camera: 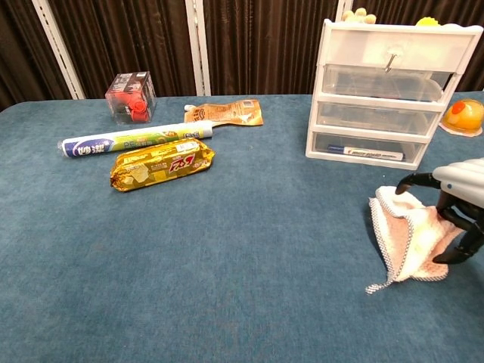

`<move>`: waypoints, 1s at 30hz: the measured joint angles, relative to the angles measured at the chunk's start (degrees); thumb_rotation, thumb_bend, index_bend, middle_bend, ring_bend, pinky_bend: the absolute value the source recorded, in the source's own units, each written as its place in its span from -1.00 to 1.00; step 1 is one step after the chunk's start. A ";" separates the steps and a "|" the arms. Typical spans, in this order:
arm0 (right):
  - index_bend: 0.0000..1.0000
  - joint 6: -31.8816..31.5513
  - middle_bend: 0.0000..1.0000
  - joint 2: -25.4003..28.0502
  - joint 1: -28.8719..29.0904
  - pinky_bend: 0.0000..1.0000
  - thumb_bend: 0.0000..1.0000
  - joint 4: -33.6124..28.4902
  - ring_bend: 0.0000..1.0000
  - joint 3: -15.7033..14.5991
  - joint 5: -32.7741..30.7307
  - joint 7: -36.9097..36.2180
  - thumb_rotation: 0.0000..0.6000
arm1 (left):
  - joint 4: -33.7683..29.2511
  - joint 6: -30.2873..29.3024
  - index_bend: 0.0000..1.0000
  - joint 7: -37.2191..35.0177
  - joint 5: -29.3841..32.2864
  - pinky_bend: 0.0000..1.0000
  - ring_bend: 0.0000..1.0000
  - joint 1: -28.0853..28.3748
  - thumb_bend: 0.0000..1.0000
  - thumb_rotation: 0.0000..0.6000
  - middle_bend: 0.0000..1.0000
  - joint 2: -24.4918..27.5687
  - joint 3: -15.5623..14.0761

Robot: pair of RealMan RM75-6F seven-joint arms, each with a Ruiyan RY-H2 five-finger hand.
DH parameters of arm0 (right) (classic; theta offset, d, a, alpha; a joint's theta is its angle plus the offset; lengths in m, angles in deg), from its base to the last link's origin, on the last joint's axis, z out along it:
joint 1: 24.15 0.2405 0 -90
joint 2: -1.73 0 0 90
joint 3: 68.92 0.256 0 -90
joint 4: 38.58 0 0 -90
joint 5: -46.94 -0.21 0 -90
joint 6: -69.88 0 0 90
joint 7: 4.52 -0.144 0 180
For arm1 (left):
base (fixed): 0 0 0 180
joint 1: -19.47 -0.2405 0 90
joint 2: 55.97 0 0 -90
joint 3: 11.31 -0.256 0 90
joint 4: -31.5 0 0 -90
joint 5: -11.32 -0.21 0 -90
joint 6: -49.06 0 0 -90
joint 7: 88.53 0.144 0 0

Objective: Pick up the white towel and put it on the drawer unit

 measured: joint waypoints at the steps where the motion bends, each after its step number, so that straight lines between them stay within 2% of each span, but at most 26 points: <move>1: -0.58 0.13 0.69 -0.45 0.34 0.68 -0.88 0.43 0.64 0.15 -0.62 0.29 1.00 | -0.05 0.04 -1.00 -0.02 0.05 -1.00 -1.00 0.00 -1.00 1.00 -1.00 0.02 0.00; 4: -0.35 0.54 0.74 -2.07 1.44 0.71 -0.80 1.68 0.69 0.62 -2.68 0.95 1.00 | -0.10 0.07 -1.00 -0.06 0.22 -1.00 -1.00 0.02 -1.00 1.00 -1.00 0.05 0.07; 10: 0.49 0.56 0.86 -5.10 2.83 0.75 -0.72 3.67 0.78 0.37 -3.41 1.01 1.00 | -0.30 0.50 -1.00 -0.23 0.79 -1.00 -1.00 0.13 -1.00 1.00 -1.00 0.20 0.20; 12: 0.67 0.34 0.91 -5.71 2.98 0.78 -0.71 4.09 0.83 -0.01 -2.83 0.54 1.00 | -0.34 0.49 -1.00 -0.30 0.78 -1.00 -1.00 0.14 -1.00 1.00 -1.00 0.24 0.23; 15: 0.76 -0.23 0.97 -6.36 3.02 0.81 -0.65 4.52 0.89 -0.36 -1.73 -0.69 1.00 | -0.42 0.48 -1.00 -0.50 0.79 -1.00 -1.00 0.11 -1.00 1.00 -1.00 0.30 0.23; 21: 0.81 -3.74 1.00 -6.52 2.62 0.83 -0.56 3.67 0.94 0.79 1.06 -4.72 1.00 | -0.56 0.80 -1.00 -0.80 1.18 -1.00 -1.00 0.16 -1.00 1.00 -1.00 0.44 0.27; 30: 0.82 -17.91 1.00 -7.20 1.63 0.83 -0.54 0.90 0.95 8.19 2.61 -4.48 1.00 | -0.84 0.90 -1.00 -0.56 1.48 -1.00 -1.00 0.21 -0.99 1.00 -1.00 0.42 0.36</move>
